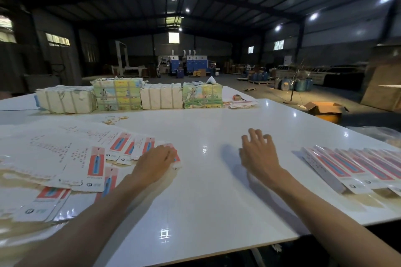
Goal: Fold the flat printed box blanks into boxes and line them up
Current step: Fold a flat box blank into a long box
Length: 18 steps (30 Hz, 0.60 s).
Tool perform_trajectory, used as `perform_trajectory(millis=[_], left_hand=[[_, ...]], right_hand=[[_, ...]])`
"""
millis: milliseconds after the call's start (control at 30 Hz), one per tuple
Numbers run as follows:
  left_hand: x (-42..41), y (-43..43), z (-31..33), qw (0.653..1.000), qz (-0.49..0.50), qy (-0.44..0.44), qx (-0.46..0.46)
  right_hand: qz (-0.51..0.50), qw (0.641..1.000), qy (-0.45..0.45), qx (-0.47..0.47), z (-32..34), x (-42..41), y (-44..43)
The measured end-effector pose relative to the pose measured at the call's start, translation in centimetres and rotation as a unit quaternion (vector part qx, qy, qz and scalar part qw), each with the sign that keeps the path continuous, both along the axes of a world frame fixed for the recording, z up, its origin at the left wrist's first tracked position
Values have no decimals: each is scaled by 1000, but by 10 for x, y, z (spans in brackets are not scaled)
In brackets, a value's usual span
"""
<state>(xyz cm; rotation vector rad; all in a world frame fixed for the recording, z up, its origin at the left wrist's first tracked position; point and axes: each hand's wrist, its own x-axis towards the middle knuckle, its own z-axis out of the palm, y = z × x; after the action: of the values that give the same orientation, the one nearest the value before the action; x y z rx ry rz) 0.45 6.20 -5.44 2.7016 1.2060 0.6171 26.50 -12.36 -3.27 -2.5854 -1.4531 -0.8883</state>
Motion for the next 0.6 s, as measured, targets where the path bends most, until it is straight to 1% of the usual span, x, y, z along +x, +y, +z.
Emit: perform_trajectory(millis=[67, 133, 233, 300, 367, 467, 500, 567, 600], left_hand=[[-2, -5, 0, 999, 32, -6, 31], [-1, -11, 3, 997, 63, 21, 43], [0, -18, 8, 990, 104, 94, 8], [0, -20, 8, 990, 109, 86, -24], [-2, -15, 8, 991, 105, 55, -57], [-6, -13, 14, 982, 65, -7, -180], [-7, -13, 14, 977, 47, -32, -204], [-11, -13, 9, 961, -1, -113, -252], [-12, -13, 4, 941, -33, -167, -291]], right_hand=[[49, 999, 4, 10, -1, -20, 21], [92, 995, 10, 22, -2, -42, 40], [138, 990, 28, 27, -4, -72, 64], [156, 986, 47, 28, -10, -86, 74], [170, 982, 71, 40, -20, -94, 79], [199, 972, 115, 40, -34, -94, 79], [209, 969, 129, 39, -35, -93, 79], [231, 955, 175, 60, -37, -89, 78], [242, 941, 221, 82, -37, -86, 77]])
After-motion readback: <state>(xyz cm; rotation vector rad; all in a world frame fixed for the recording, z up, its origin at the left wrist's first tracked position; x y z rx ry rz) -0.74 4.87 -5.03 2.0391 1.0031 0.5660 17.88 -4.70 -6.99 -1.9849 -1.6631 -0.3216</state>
